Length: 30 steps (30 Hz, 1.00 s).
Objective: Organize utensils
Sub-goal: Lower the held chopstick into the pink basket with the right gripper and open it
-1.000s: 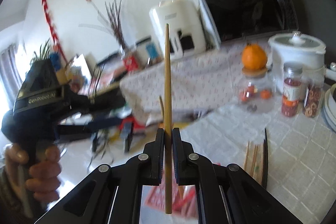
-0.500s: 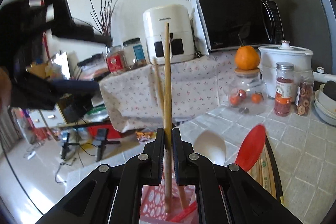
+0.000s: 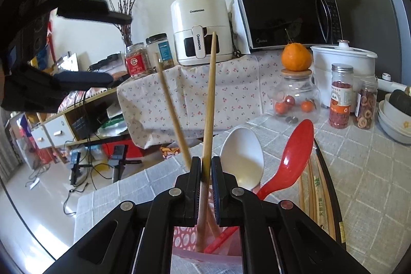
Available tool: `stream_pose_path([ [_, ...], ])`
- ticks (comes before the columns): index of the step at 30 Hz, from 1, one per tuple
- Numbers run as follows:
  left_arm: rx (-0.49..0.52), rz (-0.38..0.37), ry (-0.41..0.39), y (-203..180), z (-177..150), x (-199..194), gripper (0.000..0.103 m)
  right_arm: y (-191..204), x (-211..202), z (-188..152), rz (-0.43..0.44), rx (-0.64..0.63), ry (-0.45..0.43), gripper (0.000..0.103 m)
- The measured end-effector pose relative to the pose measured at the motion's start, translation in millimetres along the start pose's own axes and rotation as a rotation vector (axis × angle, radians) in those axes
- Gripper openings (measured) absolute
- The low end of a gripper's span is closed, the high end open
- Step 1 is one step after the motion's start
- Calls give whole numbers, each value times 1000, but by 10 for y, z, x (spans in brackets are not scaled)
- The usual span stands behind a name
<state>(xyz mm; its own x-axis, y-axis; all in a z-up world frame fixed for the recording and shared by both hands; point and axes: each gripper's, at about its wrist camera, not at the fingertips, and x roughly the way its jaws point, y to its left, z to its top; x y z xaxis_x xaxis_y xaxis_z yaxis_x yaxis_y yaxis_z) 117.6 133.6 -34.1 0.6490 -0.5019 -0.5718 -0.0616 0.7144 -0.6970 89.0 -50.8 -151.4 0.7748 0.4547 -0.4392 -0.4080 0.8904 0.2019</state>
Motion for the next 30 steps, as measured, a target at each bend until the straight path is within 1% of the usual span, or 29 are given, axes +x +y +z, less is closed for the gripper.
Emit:
stream_pose_path([
  [3, 11, -5, 5, -41, -20, 12, 54, 20, -27, -27, -5, -26, 10, 9],
  [9, 11, -9, 5, -50, -33, 2, 54, 34, -80, -22, 19, -48, 43, 9],
  [11, 9, -10, 4, -46, -35, -1, 54, -7, -31, -27, 15, -38, 86, 9],
  [12, 7, -11, 6, -48, -35, -1, 54, -44, 7, -31, 15, -16, 126, 9],
  [13, 8, -13, 8, -48, -35, -7, 54, -74, 21, -27, 19, 3, 148, 9],
  [16, 15, -13, 4, -41, -30, -27, 54, -153, -9, 24, 45, 54, 175, 10],
  [20, 0, -16, 13, -14, -35, -1, 54, -176, 80, 15, 43, 77, 261, 11],
  [21, -1, -17, 16, -15, -39, 5, 54, -179, 88, 11, 47, 83, 264, 11],
  [23, 5, -17, 19, -23, -47, 11, 54, -161, 115, 17, 59, 81, 283, 10],
  [25, 9, -15, 20, -20, -51, 7, 54, -116, 161, 21, 66, 70, 322, 9],
  [27, -1, -15, 20, -11, -52, 9, 54, -65, 201, 38, 59, 52, 352, 8],
  [28, -8, -17, 22, -6, -51, 10, 54, -50, 218, 50, 70, 52, 368, 8],
  [29, -12, -18, 23, -1, -48, 9, 54, -36, 223, 70, 71, 48, 375, 8],
  [30, -13, -18, 23, -2, -47, 10, 54, -25, 208, 102, 66, 44, 361, 8],
])
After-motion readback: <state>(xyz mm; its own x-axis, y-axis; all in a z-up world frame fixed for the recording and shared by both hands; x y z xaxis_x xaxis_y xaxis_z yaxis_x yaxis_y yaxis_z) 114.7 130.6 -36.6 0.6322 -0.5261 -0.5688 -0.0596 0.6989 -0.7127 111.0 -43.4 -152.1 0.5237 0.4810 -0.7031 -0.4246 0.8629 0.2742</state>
